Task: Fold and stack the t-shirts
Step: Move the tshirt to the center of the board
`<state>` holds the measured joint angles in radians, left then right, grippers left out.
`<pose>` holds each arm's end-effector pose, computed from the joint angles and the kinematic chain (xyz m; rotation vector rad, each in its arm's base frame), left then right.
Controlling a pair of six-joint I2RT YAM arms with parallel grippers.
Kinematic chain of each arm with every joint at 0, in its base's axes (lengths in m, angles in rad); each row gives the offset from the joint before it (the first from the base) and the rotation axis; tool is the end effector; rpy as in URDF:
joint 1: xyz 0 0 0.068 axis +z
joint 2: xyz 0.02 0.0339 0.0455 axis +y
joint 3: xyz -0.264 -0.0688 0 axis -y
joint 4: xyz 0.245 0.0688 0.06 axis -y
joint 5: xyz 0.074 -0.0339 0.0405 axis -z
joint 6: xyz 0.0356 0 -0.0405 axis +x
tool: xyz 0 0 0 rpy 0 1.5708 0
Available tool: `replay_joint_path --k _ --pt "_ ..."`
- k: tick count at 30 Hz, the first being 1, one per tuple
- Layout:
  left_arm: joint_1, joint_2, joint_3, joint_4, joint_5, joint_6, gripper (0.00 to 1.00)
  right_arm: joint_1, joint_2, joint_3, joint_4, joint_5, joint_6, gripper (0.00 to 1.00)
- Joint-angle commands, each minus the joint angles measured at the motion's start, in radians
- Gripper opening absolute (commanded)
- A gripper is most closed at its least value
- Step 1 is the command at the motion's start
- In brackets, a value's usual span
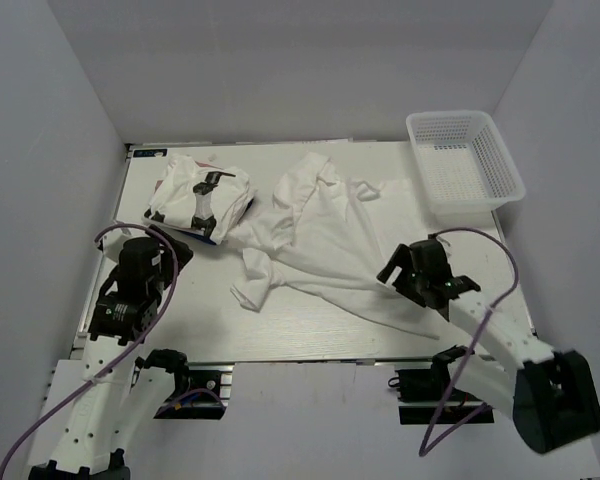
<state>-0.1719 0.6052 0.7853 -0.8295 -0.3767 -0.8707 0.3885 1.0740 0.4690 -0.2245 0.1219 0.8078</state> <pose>0.1190 -0.0074 0.3018 -0.9330 1.9629 -0.1772 0.1901 0.0731 0.1749 0.5627 2.3672 0.4096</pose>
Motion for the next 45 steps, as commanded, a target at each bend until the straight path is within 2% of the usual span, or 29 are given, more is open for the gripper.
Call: replay_joint_path --k 1,3,4,7,9,10,12,13,16,17,19,23,26,28,29,32,34,36,41,45 --pt "0.006 0.051 0.061 0.073 0.038 0.047 1.0 -0.036 -0.153 0.022 -0.214 0.168 -0.042 0.9" --pt "0.006 0.126 0.098 0.104 0.076 0.091 1.0 -0.042 -0.221 0.049 -0.231 0.196 -0.062 0.9" --pt "0.006 0.158 0.129 0.143 0.106 0.114 1.0 -0.045 -0.224 0.057 -0.205 0.153 -0.155 0.9" --pt "0.006 0.33 0.19 0.213 0.148 0.221 1.0 -0.042 -0.194 0.106 -0.174 0.003 -0.261 0.9" --pt "-0.003 0.44 0.281 0.222 0.157 0.277 1.0 -0.04 -0.152 0.12 -0.144 -0.092 -0.269 0.9" --pt "-0.003 0.553 0.308 0.251 0.171 0.368 1.0 -0.037 -0.143 0.117 -0.116 -0.108 -0.294 0.9" --pt "-0.003 0.652 0.374 0.303 0.234 0.503 1.0 -0.037 -0.129 0.105 -0.078 -0.154 -0.3 0.9" --pt "-0.003 0.692 0.388 0.36 0.254 0.595 1.0 -0.037 -0.129 0.102 -0.059 -0.159 -0.299 0.9" --pt "0.012 0.81 0.402 0.415 0.298 0.718 1.0 -0.036 -0.125 0.091 -0.033 -0.159 -0.3 0.9" --pt "0.012 0.832 0.402 0.476 0.291 0.742 1.0 -0.037 -0.115 0.092 -0.035 -0.159 -0.3 0.9" --pt "0.012 0.902 0.428 0.477 0.266 0.769 1.0 -0.04 -0.102 0.094 -0.036 -0.165 -0.303 0.9" --pt "0.012 1.002 0.437 0.587 0.275 0.906 1.0 -0.04 -0.066 0.105 -0.033 -0.18 -0.303 0.9" --pt "0.022 1.097 0.474 0.624 0.266 0.95 1.0 -0.04 -0.04 0.122 -0.058 -0.203 -0.306 0.9" --pt "0.022 1.187 0.534 0.578 0.279 0.99 1.0 -0.042 -0.037 0.126 -0.062 -0.2 -0.312 0.9" --pt "0.022 1.188 0.557 0.578 0.279 0.99 1.0 -0.042 -0.036 0.123 -0.065 -0.185 -0.314 0.9" --pt "0.032 1.315 0.641 0.495 0.256 0.978 1.0 -0.042 -0.051 0.125 -0.067 -0.179 -0.312 0.9" --pt "0.046 1.376 0.641 0.51 0.332 0.978 1.0 -0.04 -0.052 0.128 -0.062 -0.183 -0.314 0.9" --pt "0.058 1.416 0.661 0.52 0.338 0.969 1.0 -0.043 -0.045 0.132 -0.064 -0.183 -0.314 0.9" --pt "0.136 1.561 0.767 0.457 0.282 0.958 1.0 -0.043 -0.033 0.129 -0.081 -0.162 -0.315 0.9" --pt "0.222 1.637 0.824 0.487 0.323 0.999 1.0 -0.043 -0.02 0.135 -0.076 -0.16 -0.32 0.9"
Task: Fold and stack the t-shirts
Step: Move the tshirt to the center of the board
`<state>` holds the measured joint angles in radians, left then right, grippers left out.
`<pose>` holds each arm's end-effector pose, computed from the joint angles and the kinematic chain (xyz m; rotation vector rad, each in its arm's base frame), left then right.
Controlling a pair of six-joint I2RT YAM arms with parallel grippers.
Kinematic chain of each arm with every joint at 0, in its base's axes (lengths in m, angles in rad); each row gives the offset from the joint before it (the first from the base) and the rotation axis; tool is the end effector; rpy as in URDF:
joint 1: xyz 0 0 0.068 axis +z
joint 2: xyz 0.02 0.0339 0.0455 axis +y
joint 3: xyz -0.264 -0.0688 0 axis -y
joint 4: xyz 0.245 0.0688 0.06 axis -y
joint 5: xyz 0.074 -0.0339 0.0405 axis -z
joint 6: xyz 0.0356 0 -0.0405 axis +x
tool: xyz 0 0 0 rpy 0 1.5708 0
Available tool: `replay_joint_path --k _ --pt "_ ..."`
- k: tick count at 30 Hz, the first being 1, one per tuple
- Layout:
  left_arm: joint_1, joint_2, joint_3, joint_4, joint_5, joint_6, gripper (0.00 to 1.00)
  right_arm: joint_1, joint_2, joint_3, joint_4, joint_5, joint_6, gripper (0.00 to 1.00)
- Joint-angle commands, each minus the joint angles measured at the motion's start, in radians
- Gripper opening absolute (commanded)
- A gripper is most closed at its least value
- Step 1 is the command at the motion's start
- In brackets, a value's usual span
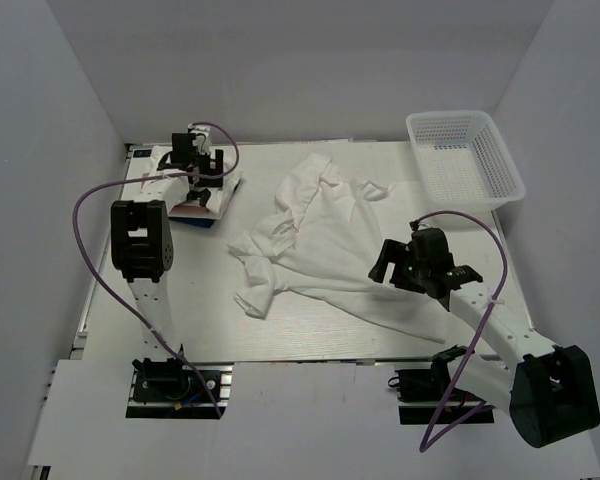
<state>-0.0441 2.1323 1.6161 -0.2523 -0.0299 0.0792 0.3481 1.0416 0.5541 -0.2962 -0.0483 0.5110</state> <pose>0.4816 -0.0202 0.1921 0.1293 2.3359 0.0524 0.1958 0.0729 0.2023 0.1716 2.3980 0.4685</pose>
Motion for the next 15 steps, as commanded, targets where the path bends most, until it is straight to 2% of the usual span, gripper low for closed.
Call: replay_joint_path --k 1,6,9,14,15 --pt "0.104 0.124 0.007 -0.076 -0.012 0.085 1.0 -0.003 0.017 0.05 -0.003 0.008 -0.028 0.9" --pt "0.145 0.222 0.152 -0.09 0.019 0.177 1.0 -0.003 0.058 0.063 0.002 0.018 -0.037 0.9" --pt "0.167 0.328 0.321 -0.157 0.01 0.177 1.0 -0.001 0.077 0.061 0.019 0.016 -0.04 0.9" --pt "0.176 0.472 0.632 -0.254 -0.07 0.071 1.0 -0.001 0.083 0.07 0.048 -0.007 -0.055 0.9" --pt "0.176 0.472 0.646 -0.271 -0.07 0.047 1.0 -0.003 0.075 0.069 0.049 -0.007 -0.058 0.9"
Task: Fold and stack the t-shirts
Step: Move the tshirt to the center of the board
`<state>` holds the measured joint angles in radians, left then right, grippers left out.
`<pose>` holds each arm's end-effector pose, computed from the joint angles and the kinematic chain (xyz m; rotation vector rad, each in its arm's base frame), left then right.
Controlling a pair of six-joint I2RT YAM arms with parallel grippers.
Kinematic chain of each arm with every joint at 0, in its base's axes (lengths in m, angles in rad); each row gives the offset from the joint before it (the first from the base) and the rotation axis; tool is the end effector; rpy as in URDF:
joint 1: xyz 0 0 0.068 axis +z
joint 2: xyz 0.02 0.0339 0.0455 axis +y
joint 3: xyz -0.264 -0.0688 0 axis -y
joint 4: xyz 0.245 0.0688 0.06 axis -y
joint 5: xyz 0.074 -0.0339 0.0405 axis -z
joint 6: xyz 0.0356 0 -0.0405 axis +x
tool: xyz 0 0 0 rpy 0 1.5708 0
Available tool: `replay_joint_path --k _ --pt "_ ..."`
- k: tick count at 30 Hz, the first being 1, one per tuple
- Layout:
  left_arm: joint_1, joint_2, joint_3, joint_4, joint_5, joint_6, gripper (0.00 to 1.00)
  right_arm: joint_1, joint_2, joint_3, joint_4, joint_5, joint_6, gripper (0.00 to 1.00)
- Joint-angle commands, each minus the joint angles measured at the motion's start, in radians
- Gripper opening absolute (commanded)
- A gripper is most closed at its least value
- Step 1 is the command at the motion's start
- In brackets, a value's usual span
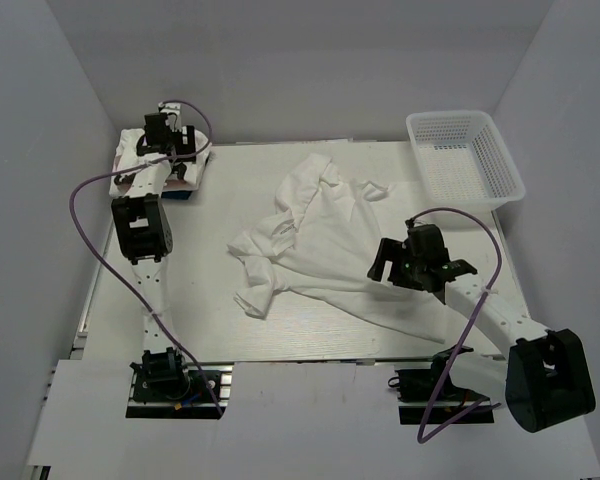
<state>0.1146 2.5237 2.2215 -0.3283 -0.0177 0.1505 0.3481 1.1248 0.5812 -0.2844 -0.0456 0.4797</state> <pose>0.5716 0.0664 0.1862 0.0297 2.2060 0.1675 0.2071 0.0769 0.1956 0.1390 2.4403 0.4339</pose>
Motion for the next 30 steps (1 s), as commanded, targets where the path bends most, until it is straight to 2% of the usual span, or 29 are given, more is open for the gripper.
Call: replay_joint_path --k 1,4,8,9,10,12,13,14,18,19,23,25,28,30 --pt "0.017 0.057 0.041 -0.195 -0.082 -0.038 1.0 -0.001 -0.017 0.04 0.042 -0.011 -0.027 0.9" --pt "0.017 -0.031 0.027 -0.184 -0.036 -0.103 1.0 0.006 -0.049 0.037 0.05 0.0 -0.033 0.9" --pt "-0.007 -0.264 -0.092 -0.202 0.016 -0.155 1.0 0.003 -0.123 0.029 0.056 0.026 -0.015 0.9" --pt "-0.018 -0.375 -0.126 -0.202 0.033 -0.164 1.0 0.0 -0.132 0.028 0.053 0.035 0.0 0.9" --pt "-0.018 -0.432 -0.205 -0.202 0.142 -0.164 1.0 -0.003 -0.154 0.023 0.05 0.041 0.01 0.9" --pt "-0.027 -0.552 -0.331 -0.174 0.25 -0.233 1.0 -0.001 -0.158 0.017 0.015 0.116 0.055 0.9" --pt "-0.027 -0.666 -0.482 -0.105 0.382 -0.244 1.0 -0.003 -0.154 0.016 -0.001 0.147 0.068 0.9" --pt "-0.053 -0.719 -0.566 -0.063 0.439 -0.258 1.0 -0.003 -0.154 0.017 -0.034 0.16 0.083 0.9" --pt "-0.186 -0.919 -0.953 0.073 0.458 -0.276 1.0 -0.004 -0.148 -0.007 -0.076 0.144 0.097 0.9" --pt "-0.211 -0.968 -1.005 0.109 0.482 -0.276 1.0 -0.003 -0.151 -0.02 -0.075 0.15 0.105 0.9" --pt "-0.358 -1.017 -1.177 0.14 0.46 -0.275 1.0 -0.003 -0.142 -0.038 -0.101 0.138 0.112 0.9" --pt "-0.404 -1.011 -1.186 0.14 0.46 -0.246 1.0 -0.006 -0.138 -0.049 -0.098 0.145 0.105 0.9" --pt "-0.478 -0.926 -1.16 0.111 0.369 -0.218 1.0 -0.003 -0.128 -0.061 -0.082 0.124 0.096 0.9" --pt "-0.515 -0.861 -1.09 0.054 0.276 -0.218 1.0 -0.003 -0.12 -0.072 -0.072 0.121 0.089 0.9"
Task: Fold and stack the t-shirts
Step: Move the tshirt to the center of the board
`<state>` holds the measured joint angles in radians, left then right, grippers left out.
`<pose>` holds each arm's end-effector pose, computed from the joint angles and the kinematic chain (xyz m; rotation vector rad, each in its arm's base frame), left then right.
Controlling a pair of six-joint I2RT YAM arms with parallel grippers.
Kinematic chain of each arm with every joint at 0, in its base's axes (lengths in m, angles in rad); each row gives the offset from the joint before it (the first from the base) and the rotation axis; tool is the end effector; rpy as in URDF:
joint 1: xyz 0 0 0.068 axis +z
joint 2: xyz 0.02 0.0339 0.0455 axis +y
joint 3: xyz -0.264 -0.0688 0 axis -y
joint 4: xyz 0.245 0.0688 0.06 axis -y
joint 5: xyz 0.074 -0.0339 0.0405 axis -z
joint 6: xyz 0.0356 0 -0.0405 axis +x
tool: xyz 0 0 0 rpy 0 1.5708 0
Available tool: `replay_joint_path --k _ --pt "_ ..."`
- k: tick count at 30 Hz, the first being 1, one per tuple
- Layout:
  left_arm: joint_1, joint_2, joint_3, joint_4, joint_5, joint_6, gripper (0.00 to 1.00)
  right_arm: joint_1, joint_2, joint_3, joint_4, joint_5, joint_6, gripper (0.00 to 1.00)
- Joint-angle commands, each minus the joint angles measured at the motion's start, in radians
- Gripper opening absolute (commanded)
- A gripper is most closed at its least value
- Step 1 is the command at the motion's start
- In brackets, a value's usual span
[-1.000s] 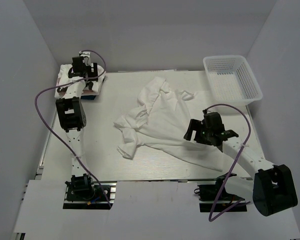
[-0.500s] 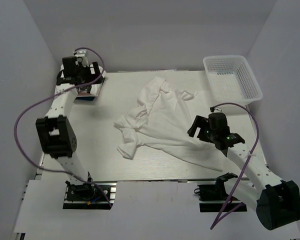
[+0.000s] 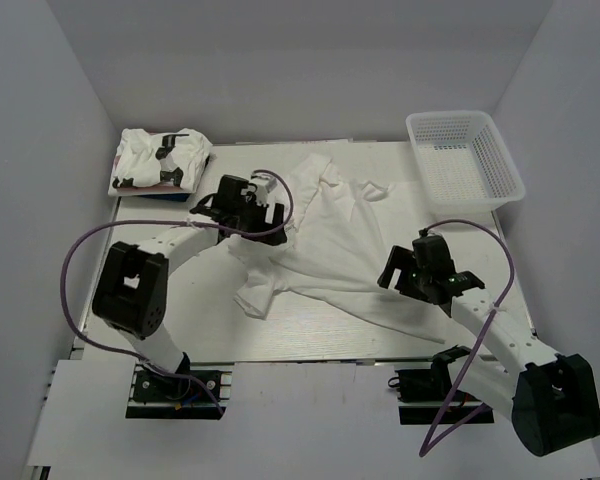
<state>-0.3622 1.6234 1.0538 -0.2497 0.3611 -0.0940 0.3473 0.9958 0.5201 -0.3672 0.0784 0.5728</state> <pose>0.3189 -0.1343 0.2171 0.4947 2.3676 -0.6442 0.1839 0.0636 0.1944 0.3103 2.4168 0.3264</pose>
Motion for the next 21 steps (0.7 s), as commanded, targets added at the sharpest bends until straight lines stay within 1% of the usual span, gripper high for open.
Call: replay_joint_path --k 1,2,4,5,6,7,8,9,14,16,18,21 --pt "-0.049 0.071 0.103 -0.042 -0.125 0.027 1.0 -0.002 0.01 -0.012 0.016 0.003 -0.004 0.9" --pt "-0.058 0.123 0.147 -0.063 -0.16 0.027 1.0 -0.002 0.012 -0.012 0.016 0.006 -0.007 0.9" --pt "-0.07 0.157 0.175 -0.063 -0.195 0.027 1.0 -0.004 0.021 -0.015 0.016 0.017 -0.007 0.9" --pt "-0.081 0.17 0.199 -0.063 -0.247 0.014 1.0 -0.002 0.023 -0.018 0.014 0.015 -0.008 0.9" --pt "-0.081 0.194 0.215 -0.063 -0.273 -0.002 0.98 -0.004 0.024 -0.022 0.017 0.017 -0.008 0.9" --pt "-0.081 0.207 0.251 -0.063 -0.334 -0.015 0.96 -0.004 0.029 -0.023 0.025 0.015 -0.007 0.9" --pt "-0.081 0.222 0.273 -0.08 -0.361 -0.039 0.9 -0.004 0.032 -0.022 0.021 0.014 -0.007 0.9" --pt "-0.081 0.252 0.296 -0.095 -0.376 -0.039 0.87 -0.001 0.033 -0.023 0.022 0.012 -0.008 0.9" --pt "-0.09 0.348 0.417 -0.167 -0.494 -0.039 0.8 -0.002 0.069 -0.017 0.028 0.015 -0.007 0.9" --pt "-0.09 0.368 0.44 -0.168 -0.485 -0.039 0.72 -0.005 0.087 -0.019 0.039 0.015 -0.01 0.9" --pt "-0.09 0.392 0.451 -0.168 -0.446 -0.026 0.62 -0.002 0.095 -0.014 0.034 0.015 -0.014 0.9" --pt "-0.09 0.406 0.46 -0.168 -0.38 0.006 0.53 -0.004 0.104 -0.012 0.037 0.018 -0.013 0.9"
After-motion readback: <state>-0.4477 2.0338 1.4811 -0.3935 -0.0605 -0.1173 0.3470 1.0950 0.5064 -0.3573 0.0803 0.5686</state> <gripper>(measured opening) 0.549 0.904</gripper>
